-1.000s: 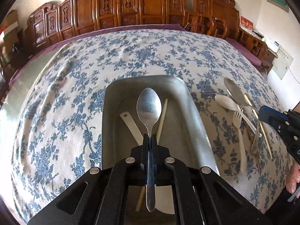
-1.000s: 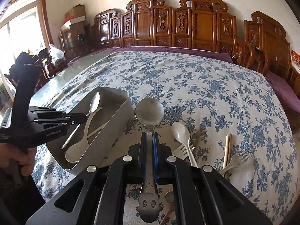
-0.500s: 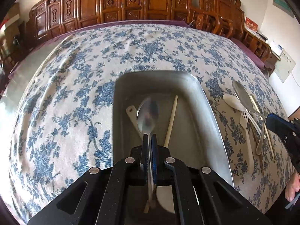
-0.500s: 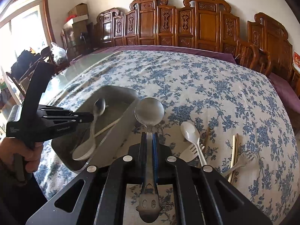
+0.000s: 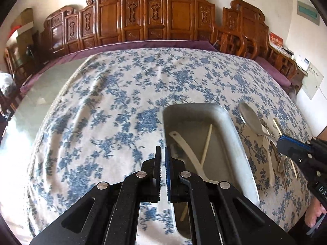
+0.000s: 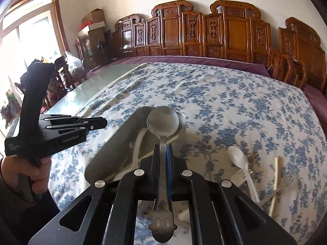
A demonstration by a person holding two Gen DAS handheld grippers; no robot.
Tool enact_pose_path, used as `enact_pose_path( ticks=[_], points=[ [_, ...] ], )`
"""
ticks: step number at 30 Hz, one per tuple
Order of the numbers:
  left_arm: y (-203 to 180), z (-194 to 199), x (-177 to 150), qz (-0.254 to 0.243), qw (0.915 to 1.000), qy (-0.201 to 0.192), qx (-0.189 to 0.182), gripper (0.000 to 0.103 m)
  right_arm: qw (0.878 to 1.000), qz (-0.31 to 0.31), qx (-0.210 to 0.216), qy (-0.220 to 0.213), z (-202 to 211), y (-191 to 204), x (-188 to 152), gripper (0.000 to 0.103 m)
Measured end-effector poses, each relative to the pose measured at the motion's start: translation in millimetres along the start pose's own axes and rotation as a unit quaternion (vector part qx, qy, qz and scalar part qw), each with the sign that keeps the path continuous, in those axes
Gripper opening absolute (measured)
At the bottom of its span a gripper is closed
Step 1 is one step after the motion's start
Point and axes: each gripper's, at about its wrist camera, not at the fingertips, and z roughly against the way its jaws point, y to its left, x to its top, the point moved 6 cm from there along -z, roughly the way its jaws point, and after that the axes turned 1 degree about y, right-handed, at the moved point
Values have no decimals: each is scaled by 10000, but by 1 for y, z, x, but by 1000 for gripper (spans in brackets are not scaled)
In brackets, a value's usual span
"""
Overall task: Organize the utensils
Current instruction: 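Carry the held metal spoon into the tray and open the right tool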
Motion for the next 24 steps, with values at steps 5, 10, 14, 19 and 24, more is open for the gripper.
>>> enact_pose_path(
  ticks=[5,10,14,19,24],
  points=[
    [13,2,3,92,9999,-45,72,6,9999,-103,33,89,-22,19,5,8],
    [26,6,5,209,9996,-123,176,24,9993,-206,-64,295,-51,31,4,8],
    [34,6,7,316,9991,-150,246,24,9986,-290,-147,424,-72,37,2,8],
    [37,7,7,382,9989,-152,244,24,9969,-327,-286,662,-93,43,-1,8],
    [36,9,7,392,9988,-181,247,24,9957,-402,-310,775,-99,42,-6,8]
  ],
)
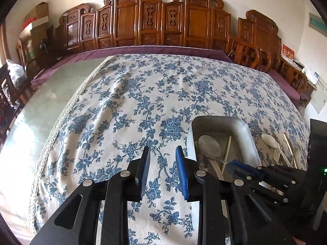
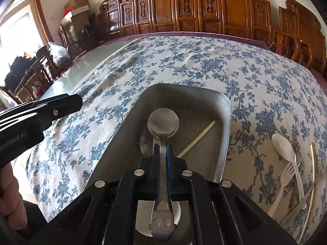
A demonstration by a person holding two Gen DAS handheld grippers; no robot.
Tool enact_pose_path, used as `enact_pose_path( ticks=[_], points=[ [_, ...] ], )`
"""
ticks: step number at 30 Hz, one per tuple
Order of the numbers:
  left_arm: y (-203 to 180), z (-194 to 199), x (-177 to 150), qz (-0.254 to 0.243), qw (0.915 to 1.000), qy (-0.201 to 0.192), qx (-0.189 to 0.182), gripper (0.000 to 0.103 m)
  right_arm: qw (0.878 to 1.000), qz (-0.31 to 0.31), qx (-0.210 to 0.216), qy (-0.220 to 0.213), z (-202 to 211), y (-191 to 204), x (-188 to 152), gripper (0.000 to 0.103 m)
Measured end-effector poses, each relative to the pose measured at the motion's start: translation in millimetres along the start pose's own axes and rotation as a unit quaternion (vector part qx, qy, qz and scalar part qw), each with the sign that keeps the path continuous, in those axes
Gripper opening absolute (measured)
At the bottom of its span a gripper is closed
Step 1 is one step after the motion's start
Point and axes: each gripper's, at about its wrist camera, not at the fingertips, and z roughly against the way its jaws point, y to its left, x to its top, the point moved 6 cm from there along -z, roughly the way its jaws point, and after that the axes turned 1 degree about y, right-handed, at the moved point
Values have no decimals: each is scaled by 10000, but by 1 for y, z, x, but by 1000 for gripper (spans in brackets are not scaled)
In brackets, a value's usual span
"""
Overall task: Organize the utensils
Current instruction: 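Carry the held metal spoon into the tray and open the right tool, then reach the right tool to the pile and grasp a metal fork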
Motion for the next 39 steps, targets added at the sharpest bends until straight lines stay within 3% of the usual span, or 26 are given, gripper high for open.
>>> enact_pose_path(
  ticks=[7,12,16,20,21,23,26,32,39],
  points=[
    [-2,2,1,4,10000,-24,-67,24,9996,-18,258,-88,14,-3,-2,11],
    [-9,7,2,-4,9998,-88,-174,29,9989,-62,278,-375,49,-24,0,11],
    [-23,11,2,-104,9993,-167,-309,36,9983,-25,26,-578,82,-57,-1,11],
    [-41,12,2,-222,9986,-195,-442,38,9968,-12,-488,-633,109,-110,-6,11],
    [-44,12,1,-245,9985,-199,-449,51,9963,-26,-579,-638,112,-119,-8,11],
    [-53,14,1,-321,9979,-263,-488,57,9948,-70,-797,-628,120,-144,-13,11],
    [-66,13,-2,-407,9972,-248,-576,61,9924,-187,-1068,-587,124,-178,-21,23],
    [-90,14,-10,-569,9957,-268,-685,72,9878,-710,-1315,-434,112,-230,-47,23],
    [-120,15,-20,-777,9931,-252,-839,72,9865,-1207,-1104,-117,84,-246,-65,23]
  ],
)
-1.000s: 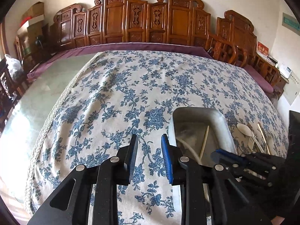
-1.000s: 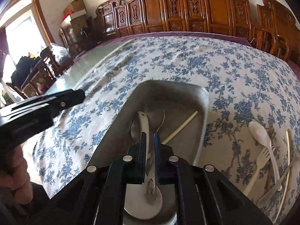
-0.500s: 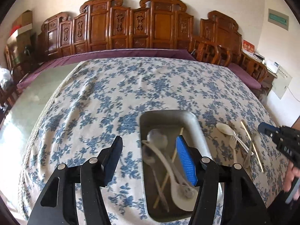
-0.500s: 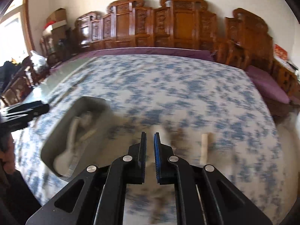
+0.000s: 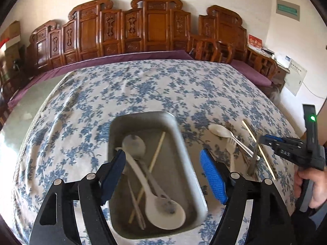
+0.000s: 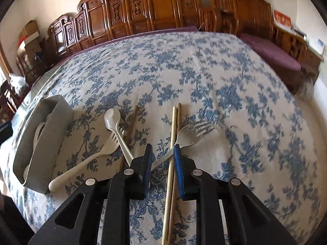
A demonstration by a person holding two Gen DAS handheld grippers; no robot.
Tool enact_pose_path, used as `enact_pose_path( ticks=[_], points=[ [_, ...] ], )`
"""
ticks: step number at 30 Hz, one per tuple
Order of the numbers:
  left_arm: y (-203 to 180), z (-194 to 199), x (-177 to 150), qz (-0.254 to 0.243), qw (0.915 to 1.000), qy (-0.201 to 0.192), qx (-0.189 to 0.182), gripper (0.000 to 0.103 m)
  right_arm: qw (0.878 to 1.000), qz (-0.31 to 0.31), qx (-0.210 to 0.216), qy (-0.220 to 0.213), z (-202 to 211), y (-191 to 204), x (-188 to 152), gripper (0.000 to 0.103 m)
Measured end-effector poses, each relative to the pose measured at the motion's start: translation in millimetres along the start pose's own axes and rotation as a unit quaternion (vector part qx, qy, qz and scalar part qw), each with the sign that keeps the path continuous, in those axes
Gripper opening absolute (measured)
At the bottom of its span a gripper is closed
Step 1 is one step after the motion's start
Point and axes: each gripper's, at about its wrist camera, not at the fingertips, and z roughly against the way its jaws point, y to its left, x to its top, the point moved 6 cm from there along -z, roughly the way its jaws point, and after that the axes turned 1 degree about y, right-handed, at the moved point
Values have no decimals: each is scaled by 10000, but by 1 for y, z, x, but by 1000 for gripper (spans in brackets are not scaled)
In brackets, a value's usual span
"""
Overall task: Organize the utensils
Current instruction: 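Reach the right tool to the pile and grasp a metal fork, then lift the metal fork with the right tool while the left tool grasps a white plastic spoon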
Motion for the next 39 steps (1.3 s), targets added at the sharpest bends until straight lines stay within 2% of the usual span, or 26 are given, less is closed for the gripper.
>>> enact_pose_path(
  ticks=[7,16,24,27,30,32,34,39],
  points=[
    [-17,1,-7,-215,9998,-9,-22,72,9996,64,-170,204,-16,6,-7,24],
    [-25,4,-8,-248,9997,-56,-51,72,9990,-196,-346,225,-19,5,-8,28],
    [-35,5,-9,-343,9994,-59,-80,72,9975,-61,-670,229,-23,12,-9,30],
    [-38,5,-11,-380,9992,-54,-80,72,9969,-58,-763,198,-22,10,-9,26],
    [-40,5,-13,-428,9990,-46,-77,72,9966,-145,-794,167,-17,-2,-9,18],
    [-41,5,-13,-439,9990,-46,-78,72,9967,-189,-778,152,-13,-11,-10,8],
    [-42,5,-13,-440,9990,-38,-90,72,9967,-218,-773,107,-8,-18,-10,4],
    [-47,3,-14,-510,9986,-17,-99,72,9977,-310,-610,4,2,-30,-11,3]
  ],
)
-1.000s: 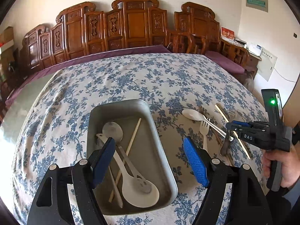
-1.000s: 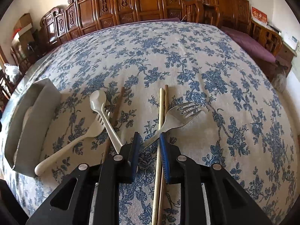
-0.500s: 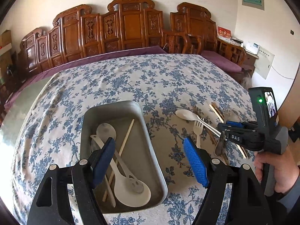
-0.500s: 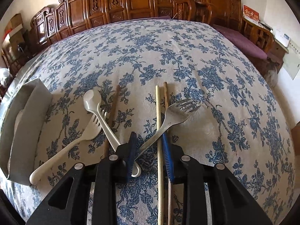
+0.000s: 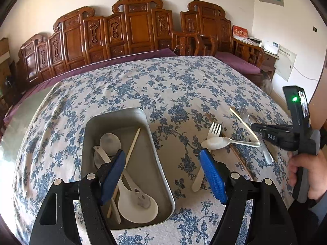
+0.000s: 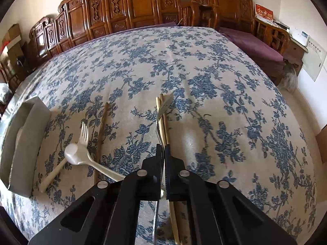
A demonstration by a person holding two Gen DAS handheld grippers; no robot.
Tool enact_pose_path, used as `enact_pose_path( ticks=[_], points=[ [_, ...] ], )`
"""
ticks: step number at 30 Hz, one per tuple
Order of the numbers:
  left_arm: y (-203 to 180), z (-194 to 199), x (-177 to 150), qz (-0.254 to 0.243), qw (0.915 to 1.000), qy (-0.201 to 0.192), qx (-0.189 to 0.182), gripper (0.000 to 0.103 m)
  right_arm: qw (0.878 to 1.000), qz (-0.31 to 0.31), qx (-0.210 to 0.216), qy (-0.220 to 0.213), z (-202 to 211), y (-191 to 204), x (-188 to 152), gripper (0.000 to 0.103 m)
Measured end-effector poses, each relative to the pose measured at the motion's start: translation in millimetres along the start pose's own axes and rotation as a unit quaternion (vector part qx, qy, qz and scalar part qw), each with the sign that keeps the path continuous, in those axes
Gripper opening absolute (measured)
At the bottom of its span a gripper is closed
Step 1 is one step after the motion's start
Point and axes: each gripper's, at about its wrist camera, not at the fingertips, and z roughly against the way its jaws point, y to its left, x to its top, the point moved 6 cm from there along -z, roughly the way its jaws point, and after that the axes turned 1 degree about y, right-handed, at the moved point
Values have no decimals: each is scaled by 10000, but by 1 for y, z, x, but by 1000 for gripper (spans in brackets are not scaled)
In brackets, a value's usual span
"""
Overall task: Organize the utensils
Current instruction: 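Lift the metal fork with the right tool while the left tool grasps a white plastic spoon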
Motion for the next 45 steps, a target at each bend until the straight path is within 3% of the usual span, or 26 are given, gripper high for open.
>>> enact_pose_path(
  ticks=[12,17,27,38,45],
  points=[
    [-28,-16,-7,-212,9994,237,-142,72,9981,77,323,-514,26,-11,15,3],
    [-49,-27,-6,-170,9982,449,-352,72,9978,288,219,-562,27,-18,18,3],
    [-90,-61,-7,-380,9967,700,-180,72,9977,-60,434,-514,25,-46,21,3],
    [-112,-107,7,-1309,9862,1006,92,72,9952,-327,683,-612,29,-53,27,3],
    [-122,-121,4,-1680,9786,1175,191,56,9947,-332,741,-628,29,-50,28,3]
  ],
)
